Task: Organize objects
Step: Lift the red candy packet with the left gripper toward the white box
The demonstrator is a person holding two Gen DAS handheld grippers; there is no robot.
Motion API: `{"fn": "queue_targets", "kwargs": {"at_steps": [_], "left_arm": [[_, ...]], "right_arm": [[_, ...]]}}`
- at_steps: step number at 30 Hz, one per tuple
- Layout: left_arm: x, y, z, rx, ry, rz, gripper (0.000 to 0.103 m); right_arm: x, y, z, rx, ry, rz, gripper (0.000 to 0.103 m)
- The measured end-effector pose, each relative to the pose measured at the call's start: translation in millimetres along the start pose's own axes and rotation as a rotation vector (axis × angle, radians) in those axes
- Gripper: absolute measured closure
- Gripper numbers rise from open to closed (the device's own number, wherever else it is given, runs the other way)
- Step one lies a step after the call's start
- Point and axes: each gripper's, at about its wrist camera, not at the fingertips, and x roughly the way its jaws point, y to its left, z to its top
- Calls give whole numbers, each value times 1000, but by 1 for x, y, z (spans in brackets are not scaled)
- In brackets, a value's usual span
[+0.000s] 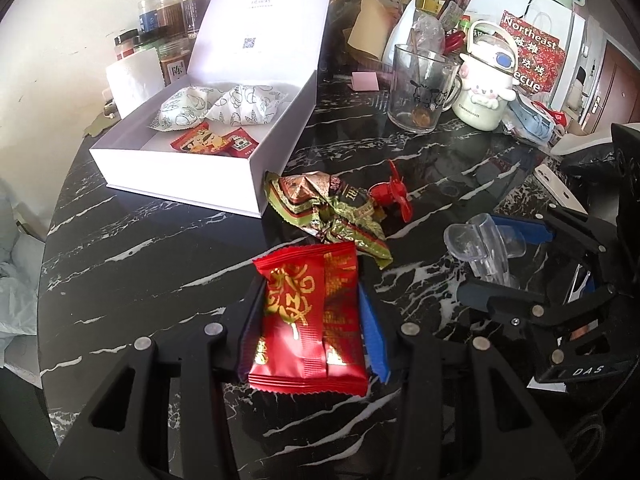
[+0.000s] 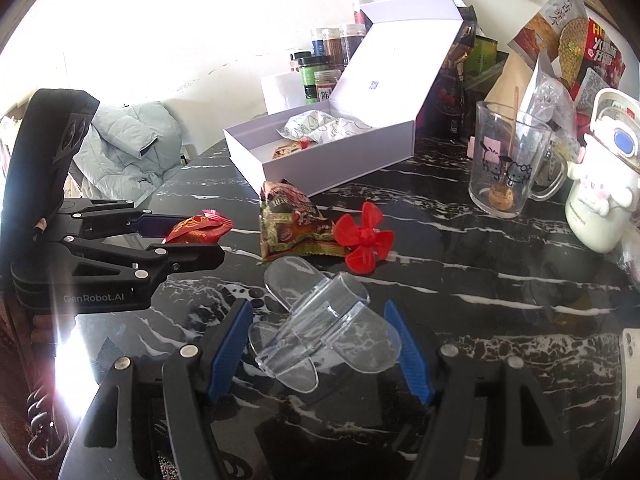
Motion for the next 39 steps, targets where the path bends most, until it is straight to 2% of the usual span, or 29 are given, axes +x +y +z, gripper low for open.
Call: {"fn": "queue_targets", "kwargs": {"at_steps": [19,32,39], "left_arm": [[-44,9,12,-54,-60,66,60],[-57,23,32,-73,-81,114,60],[-52,32,48,-71,-78,105,60]], "right_arm": [[-36,24,33,-91,-97,48,34],[-35,27,64,-152,-112,105,34],[-27,23,82,-150,-110,121,34]]}}
